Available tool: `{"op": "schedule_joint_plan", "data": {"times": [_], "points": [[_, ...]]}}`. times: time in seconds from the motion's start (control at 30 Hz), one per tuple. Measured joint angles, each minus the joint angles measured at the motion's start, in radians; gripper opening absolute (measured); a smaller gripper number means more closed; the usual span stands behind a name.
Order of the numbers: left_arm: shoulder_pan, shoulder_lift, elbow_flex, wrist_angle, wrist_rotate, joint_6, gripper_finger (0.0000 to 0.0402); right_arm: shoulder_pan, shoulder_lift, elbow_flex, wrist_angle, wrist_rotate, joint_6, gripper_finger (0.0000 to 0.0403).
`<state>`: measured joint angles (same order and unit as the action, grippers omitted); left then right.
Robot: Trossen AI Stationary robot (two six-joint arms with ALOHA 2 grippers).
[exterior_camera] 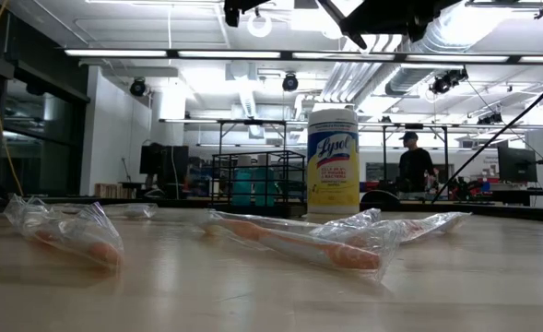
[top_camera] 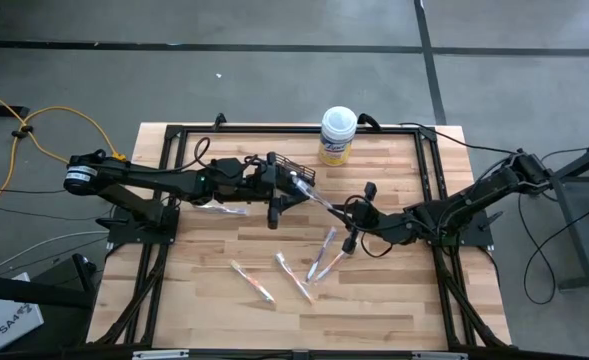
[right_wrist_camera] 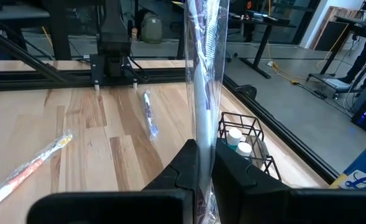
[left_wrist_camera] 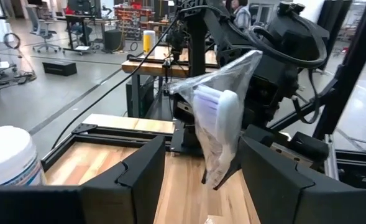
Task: Pick & Place toothbrushing station
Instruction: Put the top right violet toothbrush into the black mesh organizer
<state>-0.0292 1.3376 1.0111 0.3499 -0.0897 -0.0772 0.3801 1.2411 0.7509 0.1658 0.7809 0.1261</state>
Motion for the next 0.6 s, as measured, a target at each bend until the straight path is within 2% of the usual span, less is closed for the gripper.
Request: {"op": "schedule_joint_plan", "data": {"times": [0.47,0.6], "points": [[0.0,0.0,0.0,0.024,0.02,-0.006,0.0195,0.0,0.0,0.0,0.029,-0.006,-0.029,0.0018],[0.0,0.0,0.0,0.027,0.02,-0.013,0.0169,0.0,0.0,0.0,0.033,-0.006,-0.04,0.0018]]}}
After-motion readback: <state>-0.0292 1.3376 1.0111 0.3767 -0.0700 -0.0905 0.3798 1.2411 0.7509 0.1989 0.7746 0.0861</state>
